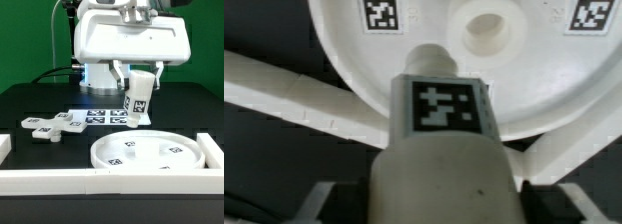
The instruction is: Assemble round table
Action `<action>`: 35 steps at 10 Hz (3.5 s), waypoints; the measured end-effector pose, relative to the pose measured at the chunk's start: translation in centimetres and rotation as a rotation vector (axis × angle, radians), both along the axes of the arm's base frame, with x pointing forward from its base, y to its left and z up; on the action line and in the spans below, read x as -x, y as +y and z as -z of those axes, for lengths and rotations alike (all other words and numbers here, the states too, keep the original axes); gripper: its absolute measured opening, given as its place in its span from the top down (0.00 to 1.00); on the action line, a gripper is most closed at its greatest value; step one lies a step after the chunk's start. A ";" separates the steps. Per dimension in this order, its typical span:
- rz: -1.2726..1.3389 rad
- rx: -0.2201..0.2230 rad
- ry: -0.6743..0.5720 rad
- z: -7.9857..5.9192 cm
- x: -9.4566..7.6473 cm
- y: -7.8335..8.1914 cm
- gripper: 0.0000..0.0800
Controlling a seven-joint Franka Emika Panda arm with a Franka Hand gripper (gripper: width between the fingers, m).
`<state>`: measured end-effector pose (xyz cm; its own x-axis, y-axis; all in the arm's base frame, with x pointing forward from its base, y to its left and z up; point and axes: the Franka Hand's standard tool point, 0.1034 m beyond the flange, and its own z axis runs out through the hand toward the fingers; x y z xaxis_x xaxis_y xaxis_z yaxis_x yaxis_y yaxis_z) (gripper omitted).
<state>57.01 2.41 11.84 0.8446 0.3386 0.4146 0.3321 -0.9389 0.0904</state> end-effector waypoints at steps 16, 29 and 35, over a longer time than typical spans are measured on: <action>0.053 -0.049 0.033 2.0 0.0 1.9 0.49; 0.065 -0.052 0.045 3.0 0.8 2.2 0.49; 0.078 -0.037 0.005 3.8 1.0 1.6 0.49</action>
Offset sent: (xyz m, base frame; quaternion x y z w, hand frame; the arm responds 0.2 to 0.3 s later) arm 0.0000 0.0000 0.0000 0.0000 0.0000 0.0000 1.0000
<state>56.01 3.98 8.05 0.8698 0.2562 0.4217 0.2581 -0.9646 0.0537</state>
